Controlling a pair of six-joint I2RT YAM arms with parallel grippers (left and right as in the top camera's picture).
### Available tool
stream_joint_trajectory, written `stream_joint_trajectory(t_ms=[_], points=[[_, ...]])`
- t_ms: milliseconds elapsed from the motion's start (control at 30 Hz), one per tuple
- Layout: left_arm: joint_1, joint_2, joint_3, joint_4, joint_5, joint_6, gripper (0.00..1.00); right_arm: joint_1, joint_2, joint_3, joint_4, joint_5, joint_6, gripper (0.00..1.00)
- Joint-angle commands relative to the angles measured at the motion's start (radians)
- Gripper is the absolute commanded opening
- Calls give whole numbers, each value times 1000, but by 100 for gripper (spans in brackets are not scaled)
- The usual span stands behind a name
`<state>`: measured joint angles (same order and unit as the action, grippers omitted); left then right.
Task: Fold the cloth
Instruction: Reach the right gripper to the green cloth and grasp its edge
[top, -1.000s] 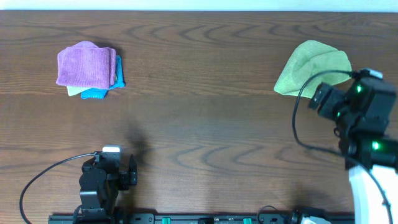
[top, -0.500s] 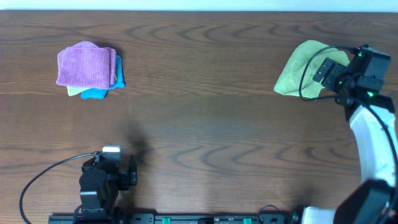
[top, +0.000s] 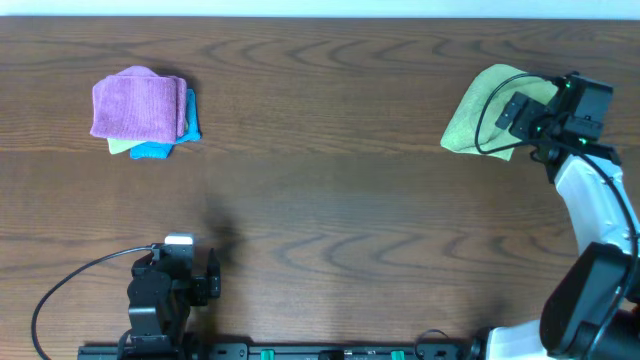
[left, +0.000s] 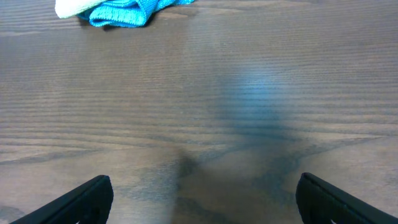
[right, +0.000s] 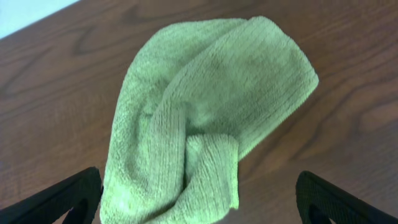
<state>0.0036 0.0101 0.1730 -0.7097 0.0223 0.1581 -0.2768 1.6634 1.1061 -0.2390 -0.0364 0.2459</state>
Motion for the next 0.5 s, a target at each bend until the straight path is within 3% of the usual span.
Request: stream_joint_trajectory(t_ms=[0, 467], points=[[-3, -6, -12, -18, -4, 14, 95, -24, 64, 18, 32, 6, 13, 99], [-3, -6, -12, -18, -4, 14, 95, -108, 297, 18, 178, -156, 120, 99]])
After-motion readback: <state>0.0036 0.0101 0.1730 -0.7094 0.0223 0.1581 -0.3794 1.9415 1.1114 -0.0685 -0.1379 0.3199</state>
